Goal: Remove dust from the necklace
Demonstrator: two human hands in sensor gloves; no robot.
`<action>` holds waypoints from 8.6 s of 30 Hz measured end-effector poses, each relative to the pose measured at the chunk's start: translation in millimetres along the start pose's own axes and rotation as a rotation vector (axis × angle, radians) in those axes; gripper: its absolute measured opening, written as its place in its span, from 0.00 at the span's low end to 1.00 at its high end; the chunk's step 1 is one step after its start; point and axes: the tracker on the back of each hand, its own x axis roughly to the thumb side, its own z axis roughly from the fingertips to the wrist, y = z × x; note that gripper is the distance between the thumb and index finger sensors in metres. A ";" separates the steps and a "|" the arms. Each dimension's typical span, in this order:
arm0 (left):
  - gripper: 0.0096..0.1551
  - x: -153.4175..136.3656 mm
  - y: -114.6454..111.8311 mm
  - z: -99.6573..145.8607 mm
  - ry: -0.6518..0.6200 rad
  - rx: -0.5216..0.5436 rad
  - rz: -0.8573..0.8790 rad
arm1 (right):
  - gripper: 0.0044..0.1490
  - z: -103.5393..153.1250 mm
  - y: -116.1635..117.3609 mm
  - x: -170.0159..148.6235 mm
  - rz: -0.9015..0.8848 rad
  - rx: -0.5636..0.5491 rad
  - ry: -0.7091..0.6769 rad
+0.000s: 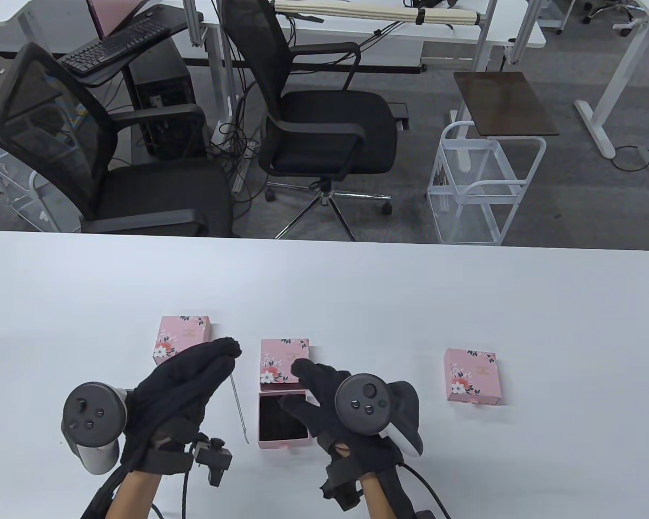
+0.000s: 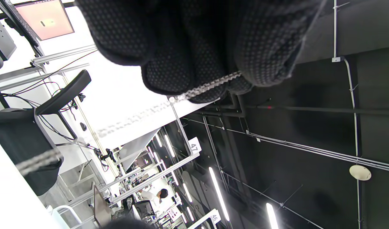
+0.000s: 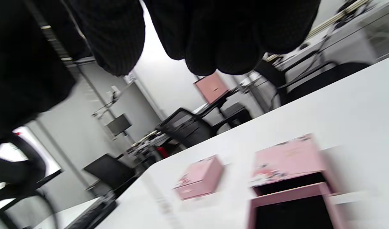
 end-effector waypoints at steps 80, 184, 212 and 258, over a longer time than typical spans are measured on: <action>0.18 -130.6 -118.2 6.3 0.257 -0.567 -0.820 | 0.22 -44.1 88.4 -73.7 0.341 0.151 0.353; 0.36 -142.6 -78.9 -0.3 0.270 -0.506 -0.609 | 0.56 -95.4 107.4 -78.4 0.417 0.084 0.501; 0.38 -92.4 -36.3 39.4 0.048 -0.285 -0.527 | 0.71 -106.0 82.0 -103.8 0.415 0.139 0.675; 0.38 -136.7 -11.9 24.2 0.334 -0.252 -0.658 | 0.47 22.3 14.0 -110.3 0.389 -0.376 0.354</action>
